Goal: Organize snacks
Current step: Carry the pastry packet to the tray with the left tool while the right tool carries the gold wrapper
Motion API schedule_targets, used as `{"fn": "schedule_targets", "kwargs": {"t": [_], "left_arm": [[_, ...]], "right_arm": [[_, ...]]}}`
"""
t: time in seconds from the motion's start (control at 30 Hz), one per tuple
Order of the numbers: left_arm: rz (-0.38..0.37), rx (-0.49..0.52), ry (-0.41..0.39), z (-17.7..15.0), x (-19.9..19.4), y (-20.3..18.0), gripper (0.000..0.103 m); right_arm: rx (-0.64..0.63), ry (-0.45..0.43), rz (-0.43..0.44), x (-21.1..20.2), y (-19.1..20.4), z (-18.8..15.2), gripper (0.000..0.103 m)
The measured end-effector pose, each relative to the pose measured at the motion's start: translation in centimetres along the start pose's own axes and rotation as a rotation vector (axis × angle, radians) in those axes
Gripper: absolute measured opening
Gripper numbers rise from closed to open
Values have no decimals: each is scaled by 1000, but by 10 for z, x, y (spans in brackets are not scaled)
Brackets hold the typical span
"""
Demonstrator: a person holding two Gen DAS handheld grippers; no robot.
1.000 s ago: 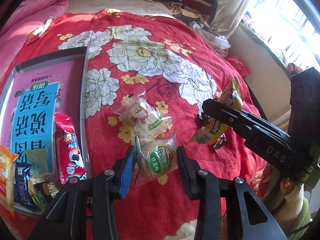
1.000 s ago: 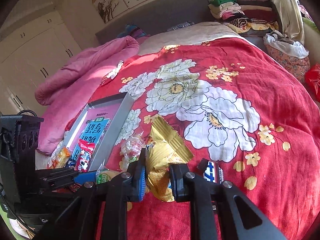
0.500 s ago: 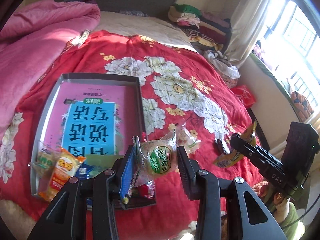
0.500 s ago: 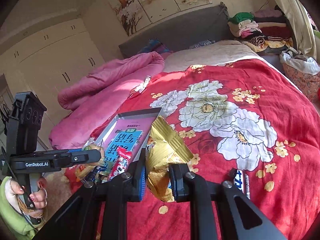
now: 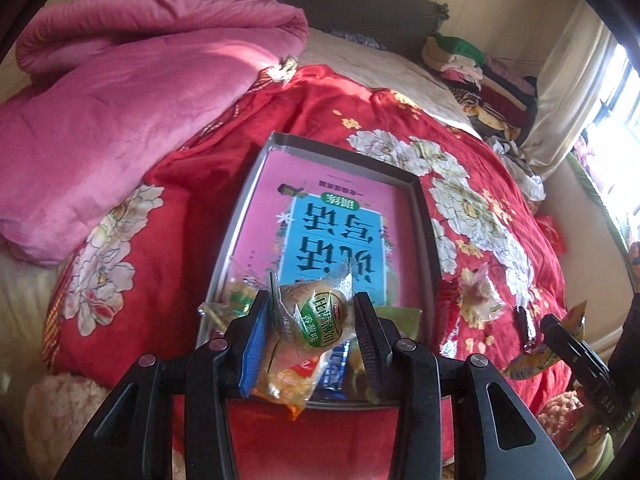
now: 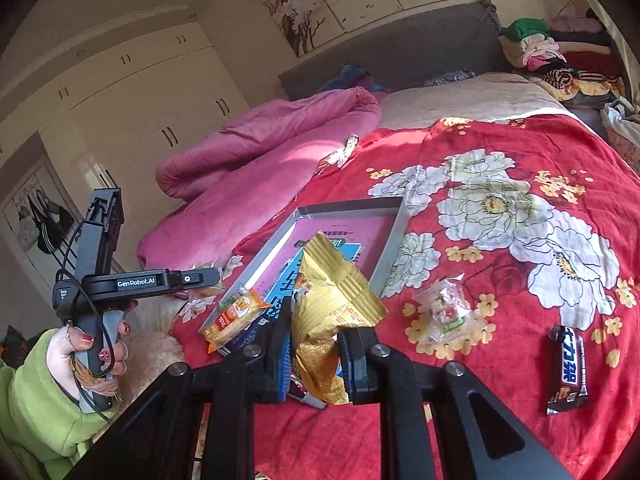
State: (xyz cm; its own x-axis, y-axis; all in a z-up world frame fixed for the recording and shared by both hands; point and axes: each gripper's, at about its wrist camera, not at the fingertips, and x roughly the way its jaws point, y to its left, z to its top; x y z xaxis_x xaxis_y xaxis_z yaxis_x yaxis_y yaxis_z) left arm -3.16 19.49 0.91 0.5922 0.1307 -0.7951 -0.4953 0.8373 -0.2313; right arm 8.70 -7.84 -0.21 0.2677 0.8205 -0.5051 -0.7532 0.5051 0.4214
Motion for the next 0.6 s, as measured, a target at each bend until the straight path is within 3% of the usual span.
{"fn": "schedule_targets", "kwargs": {"t": [0.23,0.6], "left_arm": [[53,-18,26,-17,2,34,43],[113,24,51,-29,18,36,43]], "right_arm": [[-21,34,34,19,22,-2,20],[-64,64,29,41,45,1,20]]}}
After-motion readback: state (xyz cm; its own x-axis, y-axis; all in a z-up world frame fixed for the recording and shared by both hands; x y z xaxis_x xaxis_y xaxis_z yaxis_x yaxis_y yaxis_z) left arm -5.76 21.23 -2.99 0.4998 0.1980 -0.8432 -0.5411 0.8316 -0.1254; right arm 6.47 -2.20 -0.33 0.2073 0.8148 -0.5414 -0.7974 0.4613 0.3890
